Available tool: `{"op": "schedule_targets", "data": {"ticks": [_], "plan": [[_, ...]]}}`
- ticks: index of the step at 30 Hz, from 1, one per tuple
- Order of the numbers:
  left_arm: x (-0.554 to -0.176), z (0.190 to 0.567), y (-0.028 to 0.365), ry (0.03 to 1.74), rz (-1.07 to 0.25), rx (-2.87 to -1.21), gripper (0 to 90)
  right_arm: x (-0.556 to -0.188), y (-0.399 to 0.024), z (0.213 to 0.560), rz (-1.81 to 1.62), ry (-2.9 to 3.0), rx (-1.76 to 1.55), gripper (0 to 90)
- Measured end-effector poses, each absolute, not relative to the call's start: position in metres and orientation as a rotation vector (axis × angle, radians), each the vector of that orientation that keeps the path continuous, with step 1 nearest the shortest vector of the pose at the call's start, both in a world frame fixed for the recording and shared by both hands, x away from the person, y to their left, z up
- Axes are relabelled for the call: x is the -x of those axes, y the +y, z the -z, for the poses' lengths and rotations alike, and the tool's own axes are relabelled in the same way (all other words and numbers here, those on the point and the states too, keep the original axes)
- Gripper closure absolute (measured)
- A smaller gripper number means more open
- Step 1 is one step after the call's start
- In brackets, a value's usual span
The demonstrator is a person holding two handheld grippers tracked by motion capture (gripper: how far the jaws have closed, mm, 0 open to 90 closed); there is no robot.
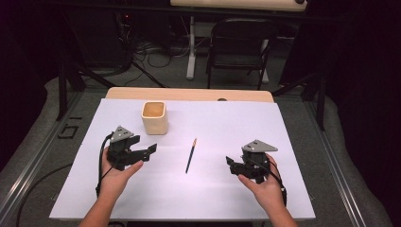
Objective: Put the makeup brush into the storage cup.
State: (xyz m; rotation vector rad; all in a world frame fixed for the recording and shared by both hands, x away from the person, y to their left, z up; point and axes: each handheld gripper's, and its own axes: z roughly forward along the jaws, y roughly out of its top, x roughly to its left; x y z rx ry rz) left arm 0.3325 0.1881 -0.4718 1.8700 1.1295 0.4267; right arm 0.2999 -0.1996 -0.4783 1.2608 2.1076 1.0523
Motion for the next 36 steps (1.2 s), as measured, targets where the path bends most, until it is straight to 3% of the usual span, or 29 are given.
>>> {"op": "schedule_targets", "data": {"ticks": [36], "plan": [[-0.342, 0.478, 0.194, 1.12, -0.356, -1.864, 32.1, -0.348, -0.146, 0.465, -0.923, 2.246, -1.349, 40.7]]}}
